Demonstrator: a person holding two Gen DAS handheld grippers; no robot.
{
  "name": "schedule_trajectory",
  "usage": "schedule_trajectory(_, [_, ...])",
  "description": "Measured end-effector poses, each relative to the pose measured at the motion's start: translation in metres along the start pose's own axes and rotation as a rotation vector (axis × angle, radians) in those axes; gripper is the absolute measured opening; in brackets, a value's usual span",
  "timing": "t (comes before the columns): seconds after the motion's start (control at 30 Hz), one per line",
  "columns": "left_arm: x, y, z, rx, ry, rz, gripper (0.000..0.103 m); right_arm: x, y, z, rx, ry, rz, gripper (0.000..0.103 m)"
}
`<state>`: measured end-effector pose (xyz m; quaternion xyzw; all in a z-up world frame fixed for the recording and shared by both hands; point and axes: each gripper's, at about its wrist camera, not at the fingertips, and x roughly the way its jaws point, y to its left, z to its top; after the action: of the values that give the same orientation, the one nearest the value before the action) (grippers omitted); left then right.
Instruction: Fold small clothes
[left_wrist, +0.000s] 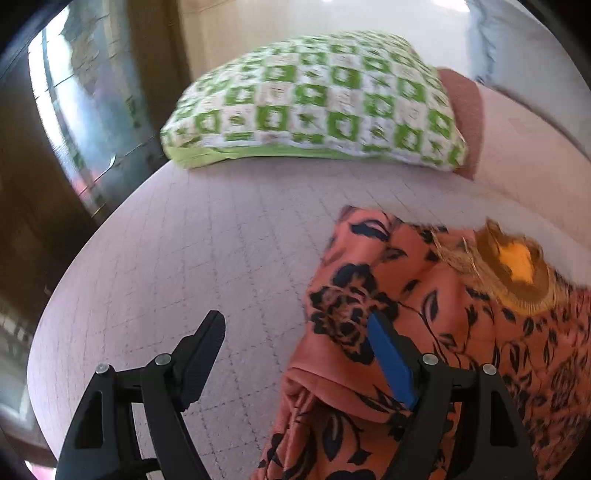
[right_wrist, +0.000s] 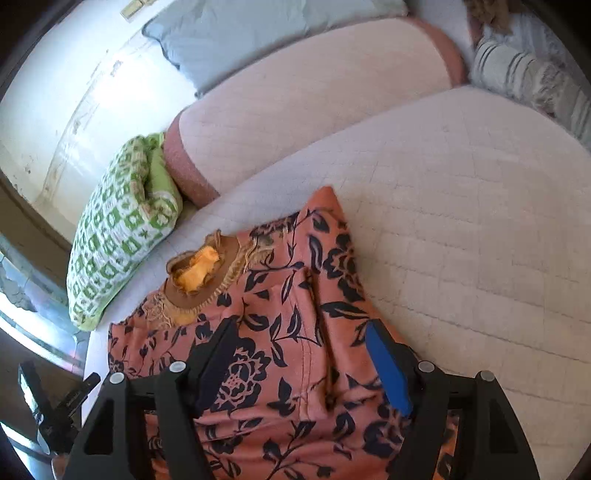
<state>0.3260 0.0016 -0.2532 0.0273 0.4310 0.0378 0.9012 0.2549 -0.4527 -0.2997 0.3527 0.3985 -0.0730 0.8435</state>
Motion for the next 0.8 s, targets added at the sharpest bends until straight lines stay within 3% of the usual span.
schedule_trajectory(0.03, [0.006,-0.003,-0.002,0.015,0.022,-0.008,0.080,0.006,-0.001,0.000,0.011,0.029,0.018,0.072])
schedule_trajectory(0.07, [0.013,-0.005,-0.004,0.027,0.053,-0.010,0.080,0.015,0.000,0.001,-0.001,0.050,0.021,0.061])
schedule_trajectory(0.1, [0.028,-0.010,-0.009,0.057,0.113,0.017,0.081,0.022,0.006,0.000,-0.034,0.052,-0.008,0.052])
schedule_trajectory(0.13, [0.035,-0.011,-0.012,0.071,0.129,0.026,0.082,0.031,0.009,0.000,-0.074,0.063,-0.072,0.050])
schedule_trajectory(0.2, [0.035,-0.010,-0.011,0.069,0.111,0.021,0.082,0.051,0.006,-0.005,-0.091,0.126,-0.137,0.041])
schedule_trajectory(0.3, [0.021,-0.002,-0.009,0.047,0.112,-0.009,0.082,0.037,0.013,-0.004,-0.119,0.104,-0.131,0.040])
schedule_trajectory(0.43, [-0.003,0.027,-0.022,-0.025,0.105,-0.069,0.082,-0.002,0.005,-0.012,-0.076,0.095,-0.023,0.049])
schedule_trajectory(0.5, [-0.023,0.044,-0.036,-0.037,0.085,-0.055,0.081,-0.025,-0.004,-0.019,-0.057,0.081,0.024,0.060])
schedule_trajectory(0.67, [-0.078,0.086,-0.076,-0.028,-0.026,0.020,0.081,-0.073,-0.025,-0.038,-0.086,0.042,0.059,0.061])
schedule_trajectory(0.8, [-0.103,0.114,-0.117,-0.041,-0.021,-0.041,0.081,-0.112,-0.063,-0.066,-0.080,0.044,0.069,0.061])
